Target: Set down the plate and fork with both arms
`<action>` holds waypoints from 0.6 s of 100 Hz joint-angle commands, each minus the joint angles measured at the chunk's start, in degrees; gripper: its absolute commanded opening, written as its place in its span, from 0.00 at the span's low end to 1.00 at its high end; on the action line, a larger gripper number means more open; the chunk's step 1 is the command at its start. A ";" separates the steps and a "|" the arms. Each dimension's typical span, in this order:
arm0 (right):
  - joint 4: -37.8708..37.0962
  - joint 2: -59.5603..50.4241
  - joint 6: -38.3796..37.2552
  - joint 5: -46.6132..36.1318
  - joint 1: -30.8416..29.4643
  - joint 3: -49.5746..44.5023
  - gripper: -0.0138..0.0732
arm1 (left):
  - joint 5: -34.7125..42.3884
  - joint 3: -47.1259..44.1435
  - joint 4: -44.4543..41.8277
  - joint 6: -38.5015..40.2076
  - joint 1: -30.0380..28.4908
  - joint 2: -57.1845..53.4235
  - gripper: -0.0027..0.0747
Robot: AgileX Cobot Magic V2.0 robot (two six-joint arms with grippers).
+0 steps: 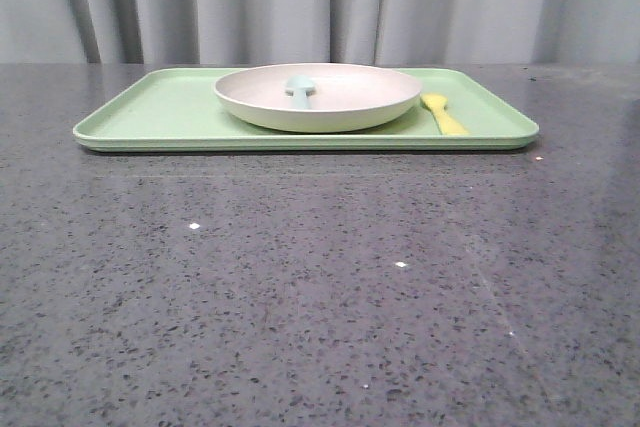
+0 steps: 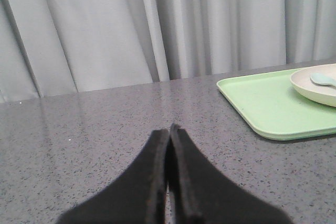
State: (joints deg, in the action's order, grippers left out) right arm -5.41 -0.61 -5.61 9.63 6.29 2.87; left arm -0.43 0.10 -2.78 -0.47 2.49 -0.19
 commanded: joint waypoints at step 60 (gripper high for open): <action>3.18 -1.32 0.63 -9.63 -0.31 -4.11 0.02 | 4.88 -0.81 0.18 0.47 0.46 -1.73 0.01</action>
State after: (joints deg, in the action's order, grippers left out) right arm -2.46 -0.60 -5.61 5.13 6.29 -1.64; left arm 0.00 0.10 -2.78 -0.47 2.49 -0.19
